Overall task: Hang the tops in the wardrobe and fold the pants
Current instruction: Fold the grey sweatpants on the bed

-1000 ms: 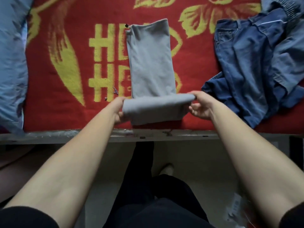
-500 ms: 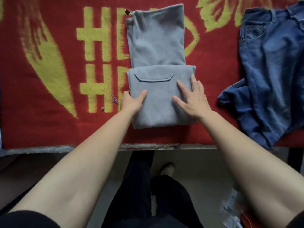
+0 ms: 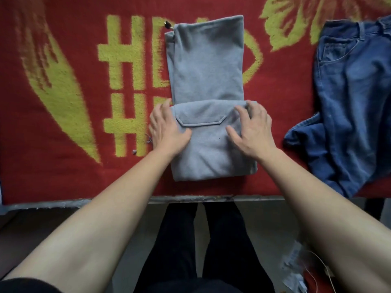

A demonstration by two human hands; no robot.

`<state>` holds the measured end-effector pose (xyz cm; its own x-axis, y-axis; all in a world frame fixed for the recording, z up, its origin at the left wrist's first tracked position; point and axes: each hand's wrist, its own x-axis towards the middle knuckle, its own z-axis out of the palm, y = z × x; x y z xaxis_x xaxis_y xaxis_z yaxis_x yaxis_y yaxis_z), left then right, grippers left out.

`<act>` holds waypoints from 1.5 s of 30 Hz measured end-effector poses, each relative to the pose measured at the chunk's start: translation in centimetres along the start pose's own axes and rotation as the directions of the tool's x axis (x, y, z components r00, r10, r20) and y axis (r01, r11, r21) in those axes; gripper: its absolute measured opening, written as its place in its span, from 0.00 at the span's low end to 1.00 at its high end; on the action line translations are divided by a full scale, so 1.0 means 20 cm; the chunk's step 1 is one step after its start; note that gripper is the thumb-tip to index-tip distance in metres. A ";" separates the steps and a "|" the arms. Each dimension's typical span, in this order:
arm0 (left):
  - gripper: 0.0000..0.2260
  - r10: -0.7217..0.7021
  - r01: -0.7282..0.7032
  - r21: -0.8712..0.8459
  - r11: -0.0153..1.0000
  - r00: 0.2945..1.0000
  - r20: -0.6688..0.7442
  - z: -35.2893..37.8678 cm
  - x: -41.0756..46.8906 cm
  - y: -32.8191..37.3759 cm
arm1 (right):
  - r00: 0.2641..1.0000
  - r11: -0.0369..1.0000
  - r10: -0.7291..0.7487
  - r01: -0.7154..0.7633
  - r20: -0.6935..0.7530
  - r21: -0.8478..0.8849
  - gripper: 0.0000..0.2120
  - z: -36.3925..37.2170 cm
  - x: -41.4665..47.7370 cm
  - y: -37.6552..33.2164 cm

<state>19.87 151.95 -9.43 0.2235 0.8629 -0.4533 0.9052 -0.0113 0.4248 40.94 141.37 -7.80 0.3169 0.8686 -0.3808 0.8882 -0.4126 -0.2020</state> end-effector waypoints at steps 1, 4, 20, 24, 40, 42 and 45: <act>0.34 0.158 -0.156 0.075 0.985 0.987 -0.032 0.00 0.05 0.04 | 1.000 1.000 -0.013 0.013 -0.024 -0.001 0.29 -0.01 0.05 0.00; 0.20 0.398 -0.416 0.288 0.863 0.909 0.120 0.02 0.22 0.14 | 0.995 0.994 -0.098 0.098 0.018 -0.037 0.26 -0.01 0.23 -0.02; 0.24 -0.091 0.086 -0.144 0.986 0.996 -0.026 -0.03 0.54 0.16 | 0.962 0.850 0.257 -0.271 0.093 0.451 0.25 -0.12 0.68 0.08; 0.41 -0.316 0.304 -0.563 0.769 0.945 0.080 -0.10 0.84 0.26 | 0.860 0.377 0.417 -0.458 0.294 0.805 0.41 -0.21 0.99 0.08; 0.08 -0.071 0.098 -0.670 0.736 0.995 0.068 -0.41 0.28 0.41 | 0.991 0.765 0.059 -0.121 0.118 0.632 0.03 -0.58 0.48 0.07; 0.06 0.040 -0.017 -0.378 0.926 0.998 0.053 -0.39 0.06 0.33 | 0.999 0.925 -0.022 0.006 0.038 0.379 0.04 -0.55 0.25 0.13; 0.10 0.250 -0.253 0.019 0.967 0.963 0.102 -0.32 -0.27 0.17 | 0.990 0.969 -0.134 0.122 0.040 0.214 0.11 -0.43 -0.10 0.18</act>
<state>19.42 150.57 -0.55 0.4782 0.7765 -0.4104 0.8258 -0.2385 0.5110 46.37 140.49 -0.01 0.1815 0.9043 -0.3864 0.8283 -0.3523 -0.4356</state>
